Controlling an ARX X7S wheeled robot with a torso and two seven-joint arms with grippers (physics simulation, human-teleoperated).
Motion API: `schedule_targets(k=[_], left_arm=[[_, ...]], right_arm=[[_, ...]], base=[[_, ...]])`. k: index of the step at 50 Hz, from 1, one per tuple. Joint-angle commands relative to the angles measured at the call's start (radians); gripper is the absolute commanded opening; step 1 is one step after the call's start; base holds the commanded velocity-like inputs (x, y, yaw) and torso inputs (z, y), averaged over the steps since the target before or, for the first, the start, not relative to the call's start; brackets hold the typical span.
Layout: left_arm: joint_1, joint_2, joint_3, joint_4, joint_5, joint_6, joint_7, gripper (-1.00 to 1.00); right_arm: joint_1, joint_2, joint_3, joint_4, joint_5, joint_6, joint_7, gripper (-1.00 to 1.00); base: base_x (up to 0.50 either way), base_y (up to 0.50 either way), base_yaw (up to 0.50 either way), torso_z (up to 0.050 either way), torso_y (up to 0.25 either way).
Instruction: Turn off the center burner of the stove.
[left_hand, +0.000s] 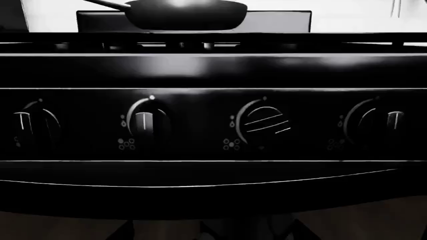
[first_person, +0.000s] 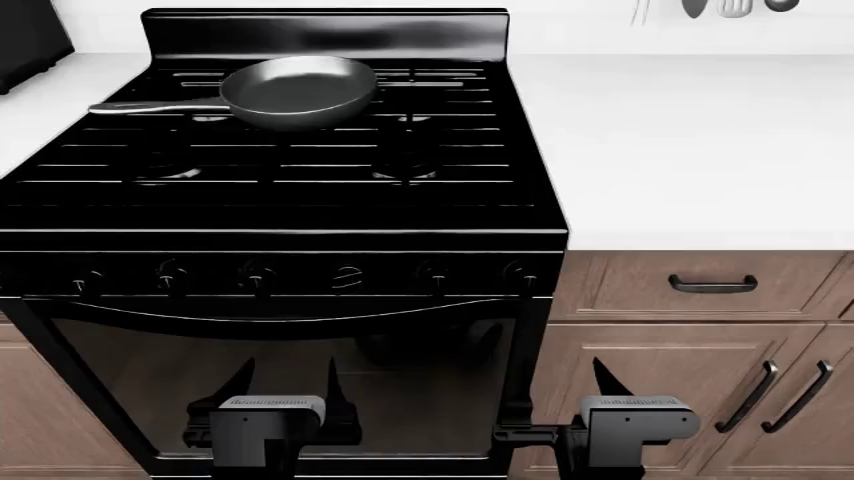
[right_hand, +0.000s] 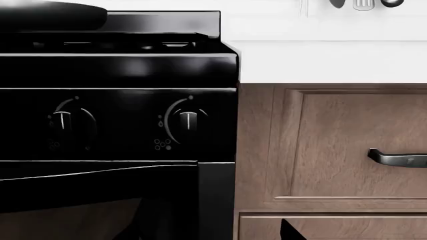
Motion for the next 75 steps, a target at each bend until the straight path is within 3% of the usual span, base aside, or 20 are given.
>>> schedule_targets(k=[1,17,56,75], left_arm=[[0.001,-0.016,0.019,0.000,-0.014,0.003,-0.019,1.00],[-0.003,-0.057,0.073,-0.014,-0.054,0.023,-0.058,1.00],[-0.018,-0.105,0.128,-0.035,-0.096,0.036,-0.109,1.00],[-0.012,-0.125,0.155,-0.038,-0.111,0.050,-0.116,1.00]], right_arm=[[-0.001,0.015,-0.018,-0.002,0.019,-0.001,0.019,1.00],[0.007,0.054,-0.066,0.005,0.087,-0.014,0.046,1.00],[0.011,0.102,-0.123,0.007,0.126,-0.010,0.107,1.00],[0.012,0.117,-0.140,0.017,0.146,-0.021,0.131,1.00]], base=[[0.00,0.00,0.00,0.000,0.000],[0.00,0.01,0.00,0.000,0.000],[0.00,0.50,0.00,0.000,0.000],[0.00,0.00,0.00,-0.031,0.000]])
